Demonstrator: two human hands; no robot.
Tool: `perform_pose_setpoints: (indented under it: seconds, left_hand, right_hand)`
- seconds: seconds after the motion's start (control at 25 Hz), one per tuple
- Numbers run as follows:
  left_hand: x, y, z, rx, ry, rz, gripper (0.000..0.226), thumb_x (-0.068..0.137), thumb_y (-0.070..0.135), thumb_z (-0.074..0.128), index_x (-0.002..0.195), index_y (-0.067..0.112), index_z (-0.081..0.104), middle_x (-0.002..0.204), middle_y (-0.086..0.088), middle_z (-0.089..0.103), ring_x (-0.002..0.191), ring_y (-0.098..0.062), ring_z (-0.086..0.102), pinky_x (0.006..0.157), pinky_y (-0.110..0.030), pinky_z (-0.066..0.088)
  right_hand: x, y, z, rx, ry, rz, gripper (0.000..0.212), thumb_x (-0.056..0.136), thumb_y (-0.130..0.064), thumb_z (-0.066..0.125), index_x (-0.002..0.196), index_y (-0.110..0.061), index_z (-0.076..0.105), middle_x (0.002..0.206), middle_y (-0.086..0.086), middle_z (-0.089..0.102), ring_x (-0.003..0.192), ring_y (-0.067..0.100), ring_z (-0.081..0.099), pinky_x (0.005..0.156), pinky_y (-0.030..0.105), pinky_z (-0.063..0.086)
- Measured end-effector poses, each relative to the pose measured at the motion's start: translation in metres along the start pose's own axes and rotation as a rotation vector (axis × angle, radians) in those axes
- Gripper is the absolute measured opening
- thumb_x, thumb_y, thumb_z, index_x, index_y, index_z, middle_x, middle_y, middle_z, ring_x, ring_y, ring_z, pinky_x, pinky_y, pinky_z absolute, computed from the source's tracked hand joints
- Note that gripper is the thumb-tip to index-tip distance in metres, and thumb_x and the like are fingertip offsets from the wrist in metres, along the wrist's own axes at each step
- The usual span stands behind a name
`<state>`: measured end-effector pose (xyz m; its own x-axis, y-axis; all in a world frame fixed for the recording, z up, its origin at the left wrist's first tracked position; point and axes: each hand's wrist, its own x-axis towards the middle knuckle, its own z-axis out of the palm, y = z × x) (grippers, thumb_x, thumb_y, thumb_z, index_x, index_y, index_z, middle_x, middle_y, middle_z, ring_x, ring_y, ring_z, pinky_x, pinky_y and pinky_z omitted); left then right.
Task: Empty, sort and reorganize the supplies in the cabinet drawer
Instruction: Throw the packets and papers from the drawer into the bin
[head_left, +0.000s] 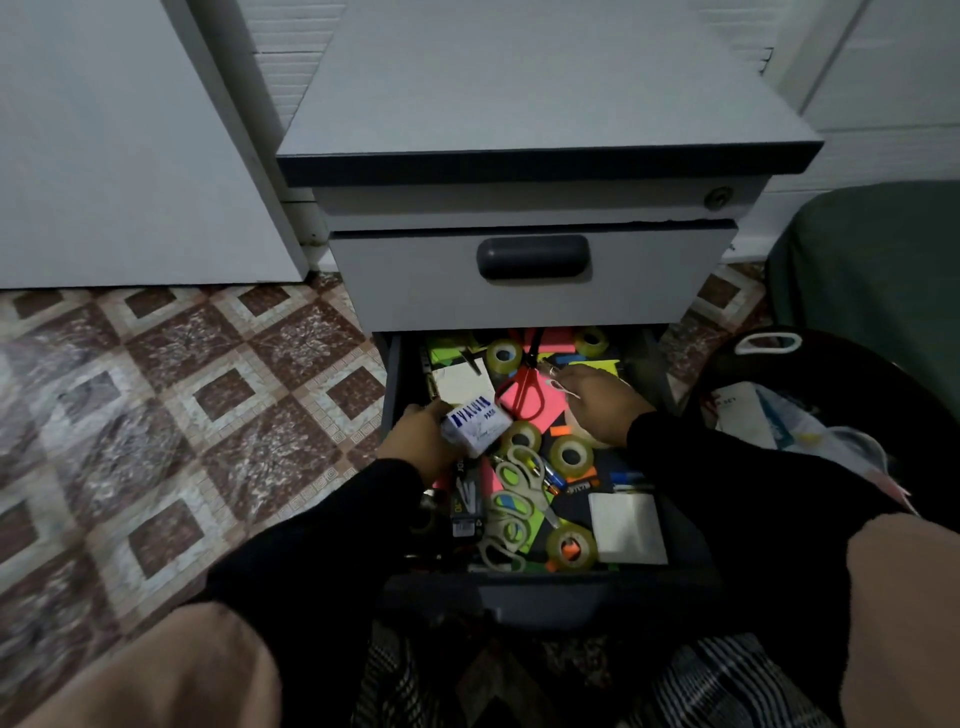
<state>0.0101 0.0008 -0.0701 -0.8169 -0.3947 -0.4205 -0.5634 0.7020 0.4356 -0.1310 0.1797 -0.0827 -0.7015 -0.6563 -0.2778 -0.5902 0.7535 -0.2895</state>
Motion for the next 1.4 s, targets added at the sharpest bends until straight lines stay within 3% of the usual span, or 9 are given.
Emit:
perform_pose_setpoints:
  seconds: [0.16, 0.36, 0.64, 0.8, 1.0, 1.08, 1.2, 1.28, 1.4]
  left_hand:
    - [-0.009, 0.004, 0.026, 0.055, -0.186, -0.081, 0.069, 0.086, 0.037, 0.063, 0.142, 0.018, 0.028, 0.146, -0.018, 0.025, 0.127, -0.039, 0.043, 0.105, -0.044, 0.039]
    - [-0.016, 0.003, 0.066, 0.099, -0.177, -0.224, 0.088, 0.086, 0.044, 0.06, 0.148, 0.031, -0.001, 0.155, -0.017, -0.009, 0.131, -0.047, 0.034, 0.102, -0.05, 0.04]
    - [-0.017, 0.001, 0.052, 0.233, -0.02, -0.115, 0.057, 0.092, 0.028, 0.053, 0.142, 0.029, 0.025, 0.128, -0.015, 0.047, 0.106, -0.035, 0.057, 0.081, -0.042, 0.049]
    - [-0.023, 0.005, 0.031, 0.096, 0.005, -0.125, 0.056, 0.09, 0.028, 0.058, 0.14, 0.02, 0.035, 0.122, -0.014, 0.058, 0.104, -0.032, 0.06, 0.086, -0.041, 0.051]
    - [-0.037, 0.033, 0.012, -0.317, 0.07, -0.062, 0.054, 0.085, 0.012, 0.065, 0.136, 0.011, 0.046, 0.131, -0.014, 0.055, 0.102, -0.032, 0.061, 0.085, -0.038, 0.053]
    - [-0.044, 0.058, 0.013, -0.354, 0.018, -0.015, 0.058, 0.083, 0.012, 0.069, 0.136, 0.011, 0.045, 0.122, -0.018, 0.06, 0.086, -0.029, 0.062, 0.069, -0.035, 0.055]
    - [-0.046, 0.099, 0.02, -0.308, -0.03, 0.09, 0.063, 0.083, 0.016, 0.069, 0.14, 0.017, 0.041, 0.123, -0.013, 0.06, 0.073, -0.022, 0.058, 0.045, -0.02, 0.048]
    - [-0.047, 0.131, 0.028, -0.296, -0.062, 0.17, 0.066, 0.082, 0.016, 0.07, 0.141, 0.017, 0.039, 0.127, -0.011, 0.058, 0.073, -0.024, 0.061, 0.049, -0.022, 0.05]
    - [-0.046, 0.177, 0.043, -0.218, -0.064, 0.276, 0.069, 0.079, 0.023, 0.073, 0.139, 0.012, 0.042, 0.129, -0.013, 0.057, 0.105, -0.032, 0.062, 0.083, -0.033, 0.051]
  right_hand:
    - [-0.02, 0.004, -0.006, 0.041, 0.021, 0.03, 0.035, 0.095, -0.016, 0.044, 0.127, -0.008, 0.056, 0.127, 0.016, 0.057, 0.118, 0.035, 0.052, 0.1, 0.04, 0.041]
    - [-0.046, 0.008, -0.001, 0.086, -0.096, 0.09, 0.04, 0.098, -0.015, 0.04, 0.137, -0.005, 0.045, 0.142, 0.013, 0.045, 0.132, 0.028, 0.041, 0.105, 0.028, 0.032]
    - [-0.054, 0.008, -0.001, 0.136, -0.086, 0.136, 0.04, 0.098, -0.013, 0.04, 0.136, -0.005, 0.047, 0.14, 0.013, 0.048, 0.129, 0.03, 0.044, 0.103, 0.031, 0.037]
    - [-0.058, 0.004, -0.01, 0.17, -0.061, 0.156, 0.036, 0.096, -0.013, 0.041, 0.13, -0.004, 0.052, 0.133, 0.017, 0.053, 0.122, 0.032, 0.049, 0.095, 0.028, 0.04]
    - [-0.072, 0.007, -0.03, 0.238, -0.003, 0.181, 0.035, 0.098, -0.02, 0.041, 0.122, 0.0, 0.057, 0.128, 0.021, 0.057, 0.118, 0.034, 0.052, 0.097, 0.034, 0.043]
    - [-0.083, 0.013, -0.041, 0.267, 0.033, 0.179, 0.032, 0.096, -0.016, 0.046, 0.12, 0.0, 0.06, 0.125, 0.022, 0.058, 0.116, 0.035, 0.053, 0.095, 0.035, 0.044]
    - [-0.101, 0.032, -0.059, 0.295, 0.081, 0.204, 0.029, 0.093, -0.013, 0.049, 0.115, -0.002, 0.063, 0.12, 0.021, 0.062, 0.113, 0.034, 0.056, 0.094, 0.035, 0.044]
    - [-0.117, 0.058, -0.072, 0.318, 0.129, 0.253, 0.027, 0.092, -0.014, 0.049, 0.11, -0.002, 0.065, 0.115, 0.021, 0.064, 0.111, 0.034, 0.057, 0.092, 0.034, 0.045]
    - [-0.146, 0.095, -0.091, 0.319, 0.182, 0.34, 0.027, 0.093, -0.014, 0.047, 0.106, 0.002, 0.064, 0.113, 0.022, 0.064, 0.11, 0.036, 0.057, 0.088, 0.032, 0.043]
